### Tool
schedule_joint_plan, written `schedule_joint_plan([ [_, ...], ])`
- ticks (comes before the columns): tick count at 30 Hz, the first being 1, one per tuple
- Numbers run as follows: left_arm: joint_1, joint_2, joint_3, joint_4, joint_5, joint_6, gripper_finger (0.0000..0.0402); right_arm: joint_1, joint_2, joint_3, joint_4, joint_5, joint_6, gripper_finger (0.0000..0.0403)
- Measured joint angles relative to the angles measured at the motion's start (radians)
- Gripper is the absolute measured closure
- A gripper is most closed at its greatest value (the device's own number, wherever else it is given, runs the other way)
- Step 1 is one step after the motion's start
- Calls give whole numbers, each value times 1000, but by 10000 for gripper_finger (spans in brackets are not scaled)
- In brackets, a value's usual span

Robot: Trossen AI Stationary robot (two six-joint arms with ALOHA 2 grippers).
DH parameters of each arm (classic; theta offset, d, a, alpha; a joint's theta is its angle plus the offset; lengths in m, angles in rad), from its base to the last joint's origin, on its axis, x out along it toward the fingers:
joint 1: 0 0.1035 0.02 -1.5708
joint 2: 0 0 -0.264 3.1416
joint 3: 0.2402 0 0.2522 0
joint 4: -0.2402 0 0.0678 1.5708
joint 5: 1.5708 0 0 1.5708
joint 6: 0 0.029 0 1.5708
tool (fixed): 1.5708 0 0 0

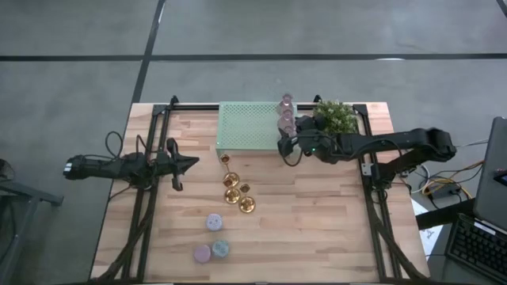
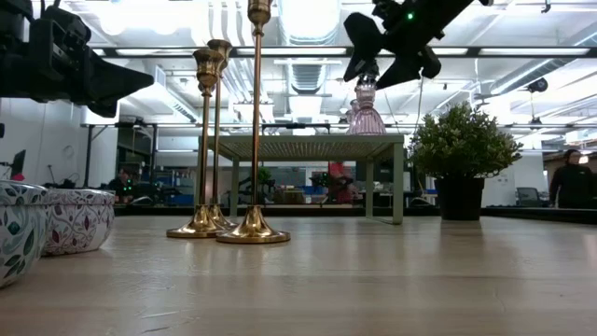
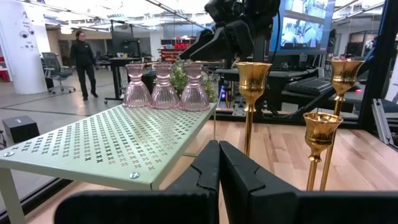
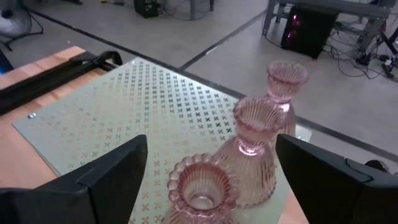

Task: Pick & Place candle stick holders
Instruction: Put the top left gold candle holder on the shelf

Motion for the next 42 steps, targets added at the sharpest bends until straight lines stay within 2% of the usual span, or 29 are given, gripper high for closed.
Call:
schedule_joint_plan([
  [9, 0, 0, 0, 0, 0, 0, 392, 33, -69, 0, -1, -2, -81, 74],
  [15, 0, 0, 0, 0, 0, 0, 392, 107, -94, 0, 0, -11, -105, 116],
  [21, 0, 0, 0, 0, 0, 0, 392, 176, -79, -22, 0, -32, -74, 207],
  [28, 0, 0, 0, 0, 0, 0, 392, 285, -49, -95, 2, -35, -41, 366],
  [29, 0, 0, 0, 0, 0, 0, 392, 304, -49, -107, 1, -36, -44, 381],
  [33, 0, 0, 0, 0, 0, 0, 392, 371, -54, -168, 41, -43, -48, 392],
  [35, 0, 0, 0, 0, 0, 0, 392, 391, -59, -204, 98, -87, -78, 394],
  [38, 0, 0, 0, 0, 0, 0, 392, 398, -58, -267, 226, -212, -137, 395],
  [42, 0, 0, 0, 0, 0, 0, 392, 374, -59, -369, 518, -492, -260, 395],
])
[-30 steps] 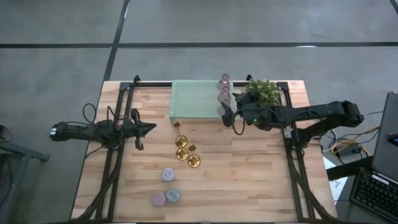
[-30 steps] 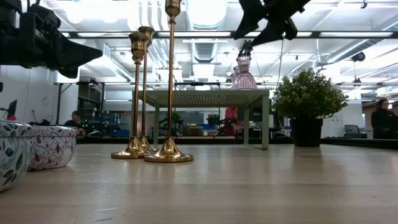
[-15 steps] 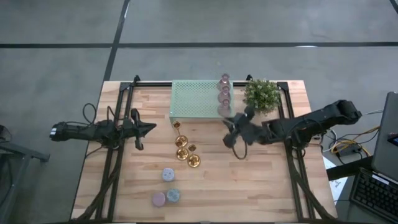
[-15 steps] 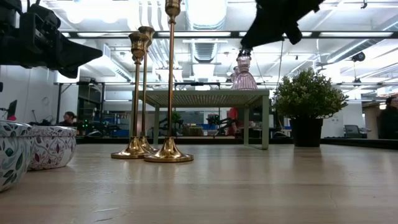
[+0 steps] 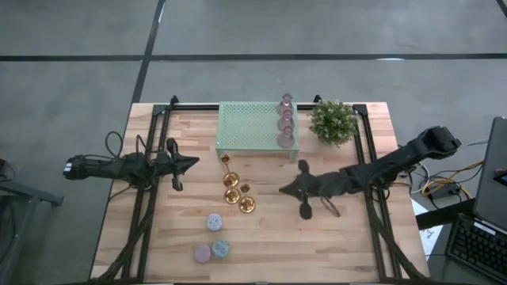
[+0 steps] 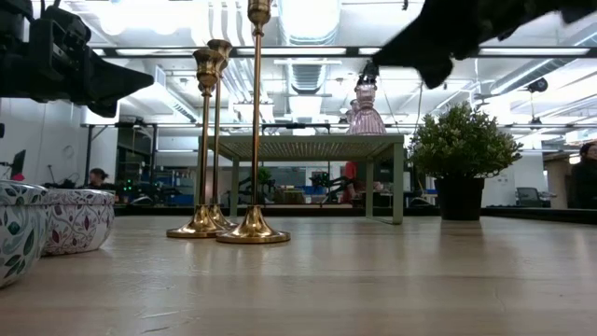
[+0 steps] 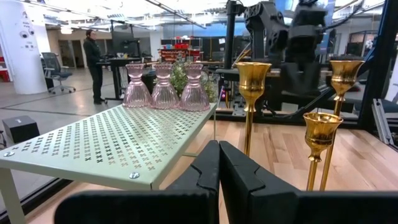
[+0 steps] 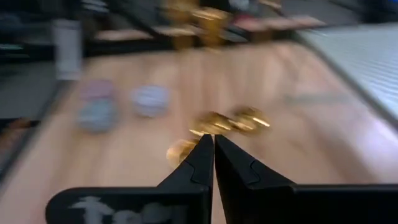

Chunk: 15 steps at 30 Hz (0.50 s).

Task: Pick & Place candle stick holders
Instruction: Put the top left gold candle holder on the shelf

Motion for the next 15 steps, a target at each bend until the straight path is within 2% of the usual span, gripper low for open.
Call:
schedule_joint_plan([
  [2, 0, 0, 0, 0, 0, 0, 392, -18, 0, -51, 144, -123, -49, 395],
  [4, 0, 0, 0, 0, 0, 0, 392, -32, -1, -92, 247, -186, -90, 395],
  [9, 0, 0, 0, 0, 0, 0, 392, -79, -39, -175, 264, -164, -74, 395],
  [15, 0, 0, 0, 0, 0, 0, 392, -109, -153, -266, 266, -162, -46, 394],
])
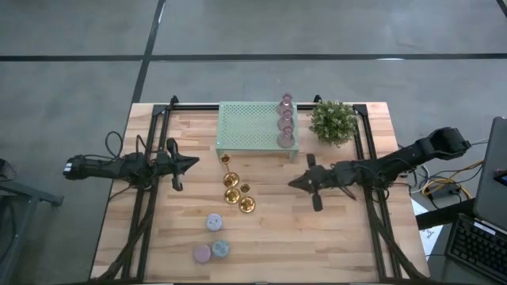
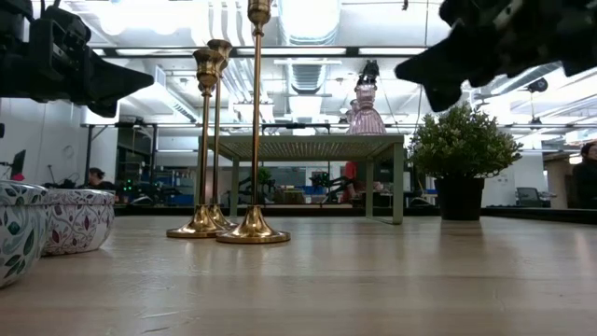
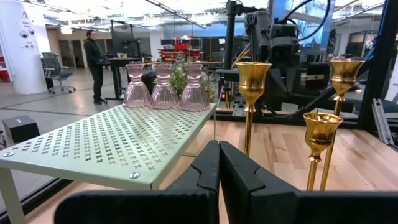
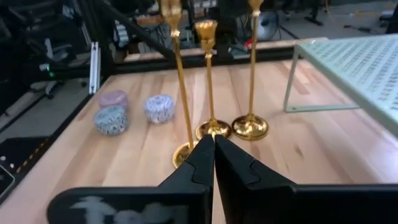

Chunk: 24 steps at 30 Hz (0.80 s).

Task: Pick & Place candle stick holders
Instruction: Put the top left gold candle holder on the shelf

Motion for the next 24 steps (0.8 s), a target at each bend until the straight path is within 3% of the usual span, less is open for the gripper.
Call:
schedule_joint_plan([
  [7, 0, 0, 0, 0, 0, 0, 392, -8, -227, -99, 0, 2, -18, 394],
  [13, 0, 0, 0, 0, 0, 0, 392, -10, -426, -194, -1, 1, -195, 394],
  [24, 0, 0, 0, 0, 0, 0, 392, -10, -642, -349, -44, 61, -56, 394],
])
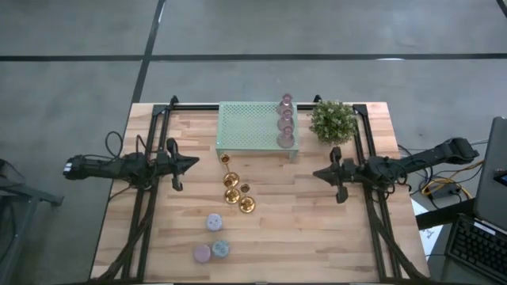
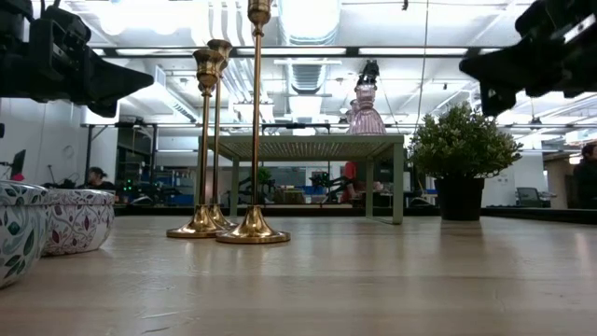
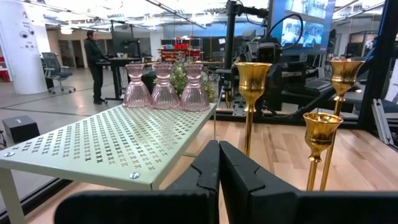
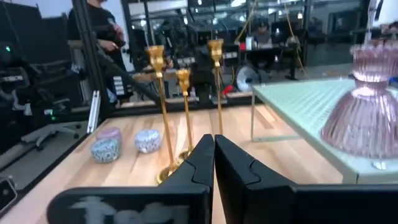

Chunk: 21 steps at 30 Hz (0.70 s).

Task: Pick & Place candle stick holders
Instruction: Put the top left gold candle holder on the shelf

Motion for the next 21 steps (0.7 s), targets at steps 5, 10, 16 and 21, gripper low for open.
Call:
schedule_joint_plan([
  [5, 0, 0, 0, 0, 0, 0, 392, 0, -9, 0, -33, 52, 3, 394],
  [10, 0, 0, 0, 0, 0, 0, 392, 0, -9, 0, -77, 72, -9, 394],
  [16, 0, 0, 0, 0, 0, 0, 392, 0, -9, 0, -156, 72, 43, 394],
  [21, 0, 0, 0, 0, 0, 0, 392, 0, -8, 0, -160, 72, 26, 394],
])
